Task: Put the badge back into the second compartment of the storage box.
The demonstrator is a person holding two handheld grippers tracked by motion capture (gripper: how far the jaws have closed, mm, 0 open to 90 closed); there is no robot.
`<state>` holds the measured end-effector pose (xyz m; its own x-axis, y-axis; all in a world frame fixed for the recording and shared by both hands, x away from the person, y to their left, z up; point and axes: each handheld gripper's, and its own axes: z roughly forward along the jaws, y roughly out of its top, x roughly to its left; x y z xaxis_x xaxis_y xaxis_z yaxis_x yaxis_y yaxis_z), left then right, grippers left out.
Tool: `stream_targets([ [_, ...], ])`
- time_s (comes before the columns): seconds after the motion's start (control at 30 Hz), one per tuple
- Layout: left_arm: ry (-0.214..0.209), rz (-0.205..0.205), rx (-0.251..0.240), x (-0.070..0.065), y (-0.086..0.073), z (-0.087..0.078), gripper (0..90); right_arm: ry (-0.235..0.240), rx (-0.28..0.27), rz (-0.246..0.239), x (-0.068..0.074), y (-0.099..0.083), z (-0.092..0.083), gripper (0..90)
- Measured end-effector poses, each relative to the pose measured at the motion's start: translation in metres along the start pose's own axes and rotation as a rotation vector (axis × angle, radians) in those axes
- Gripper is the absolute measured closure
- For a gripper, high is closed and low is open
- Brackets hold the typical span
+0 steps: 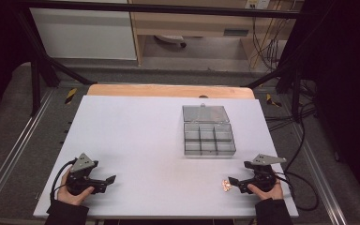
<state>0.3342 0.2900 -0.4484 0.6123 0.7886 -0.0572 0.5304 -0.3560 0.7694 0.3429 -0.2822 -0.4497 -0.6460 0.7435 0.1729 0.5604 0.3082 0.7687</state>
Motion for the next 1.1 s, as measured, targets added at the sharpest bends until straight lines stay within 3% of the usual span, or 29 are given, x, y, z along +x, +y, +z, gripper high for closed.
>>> stream_targets([
  [0.47,0.006,-0.009,-0.010,0.001,0.000,-0.001,6.2,-0.018,-0.003,-0.012,0.017,0.002,0.002,11.1],
  [1.1,0.009,-0.009,-0.009,0.001,-0.001,-0.001,6.6,0.018,0.052,-0.012,0.033,-0.010,0.003,39.4],
])
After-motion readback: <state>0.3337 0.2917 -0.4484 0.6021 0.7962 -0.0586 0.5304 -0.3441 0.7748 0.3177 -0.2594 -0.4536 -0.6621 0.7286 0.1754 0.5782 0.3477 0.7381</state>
